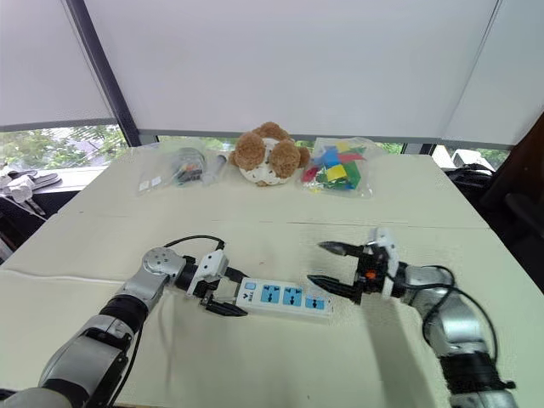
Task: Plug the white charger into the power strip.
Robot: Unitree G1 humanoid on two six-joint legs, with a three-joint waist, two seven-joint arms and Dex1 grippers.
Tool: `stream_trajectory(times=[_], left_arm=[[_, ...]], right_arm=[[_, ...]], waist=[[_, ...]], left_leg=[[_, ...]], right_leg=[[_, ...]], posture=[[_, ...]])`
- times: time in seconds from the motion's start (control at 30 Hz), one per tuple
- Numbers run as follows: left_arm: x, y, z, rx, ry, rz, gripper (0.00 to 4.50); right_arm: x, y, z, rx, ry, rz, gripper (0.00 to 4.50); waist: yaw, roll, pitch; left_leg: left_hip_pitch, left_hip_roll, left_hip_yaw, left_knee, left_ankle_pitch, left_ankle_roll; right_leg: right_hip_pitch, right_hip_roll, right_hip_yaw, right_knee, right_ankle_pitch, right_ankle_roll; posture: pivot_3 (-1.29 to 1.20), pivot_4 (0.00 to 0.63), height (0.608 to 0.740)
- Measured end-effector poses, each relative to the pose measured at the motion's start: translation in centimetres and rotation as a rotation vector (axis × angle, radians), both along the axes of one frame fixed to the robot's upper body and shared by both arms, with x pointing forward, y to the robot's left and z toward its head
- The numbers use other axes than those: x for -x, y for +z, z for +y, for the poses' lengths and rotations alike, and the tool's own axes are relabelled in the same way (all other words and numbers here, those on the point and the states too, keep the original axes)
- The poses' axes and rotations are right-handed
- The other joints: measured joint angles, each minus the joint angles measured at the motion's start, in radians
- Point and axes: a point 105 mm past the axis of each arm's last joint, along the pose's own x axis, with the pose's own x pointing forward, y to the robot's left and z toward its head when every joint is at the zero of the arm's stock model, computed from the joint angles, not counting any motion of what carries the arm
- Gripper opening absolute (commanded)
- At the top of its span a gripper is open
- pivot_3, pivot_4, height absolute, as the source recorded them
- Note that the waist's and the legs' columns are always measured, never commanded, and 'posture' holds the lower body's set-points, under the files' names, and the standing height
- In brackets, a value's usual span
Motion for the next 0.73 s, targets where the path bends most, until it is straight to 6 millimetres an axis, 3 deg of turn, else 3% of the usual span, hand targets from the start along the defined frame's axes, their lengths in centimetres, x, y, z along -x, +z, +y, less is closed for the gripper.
stream_trajectory(times=[0.07,0.23,0.37,0.5,0.6,0.73], left_arm=[[-0.4,-0.1,0.0,0.0,0.035,-0.001,4.44],[-0.8,0.5,0.4,0.052,0.111,0.033,4.47],[-0.9,0.9,1.3,0.062,0.171,0.031,4.47],[-0.3,1.9,4.6,0.035,0.272,0.05,4.47],[1.6,3.2,7.0,0.04,0.342,0.08,4.47],[3.0,4.2,8.5,0.115,0.488,0.137,4.47]], right_arm=[[1.3,0.6,-0.3,0.015,-0.006,0.015,4.41],[4.7,0.0,-3.8,0.104,-0.117,0.187,4.41],[6.0,-0.2,-6.2,0.139,-0.191,0.28,4.41],[7.0,-1.3,-7.3,0.14,-0.226,0.369,4.41],[7.6,-2.0,-8.2,0.133,-0.255,0.416,4.41],[7.4,-2.4,-9.0,0.114,-0.302,0.439,4.41]], waist=[[0.004,0.0,0.0],[0.002,-0.001,0.001],[-0.003,-0.008,0.005],[-0.01,-0.011,0.009],[-0.012,-0.009,0.01],[-0.003,-0.009,0.013]], left_leg=[[-0.002,0.0,-0.001,0.0,0.0,0.0],[-0.012,0.0,-0.002,0.002,0.0,0.0],[-0.012,0.001,-0.004,0.001,0.0,0.0],[-0.012,0.003,-0.009,-0.002,0.0,0.0],[-0.012,0.003,-0.009,-0.004,0.0,0.0],[-0.012,0.003,-0.01,-0.003,0.0,0.0]], right_leg=[[-0.001,0.001,0.0,0.0,0.0,0.0],[-0.011,0.002,0.001,0.0,0.001,0.002],[-0.013,0.005,0.002,0.0,0.002,0.005],[-0.016,0.01,0.003,0.001,0.004,0.007],[-0.017,0.01,0.003,0.002,0.004,0.01],[-0.017,0.01,0.003,0.002,0.003,0.01]], posture=[[0.0,0.15,0.739],[0.0,0.15,0.739],[0.0,0.15,0.739],[0.0,0.15,0.739],[0.0,0.15,0.739],[0.0,0.15,0.739]])
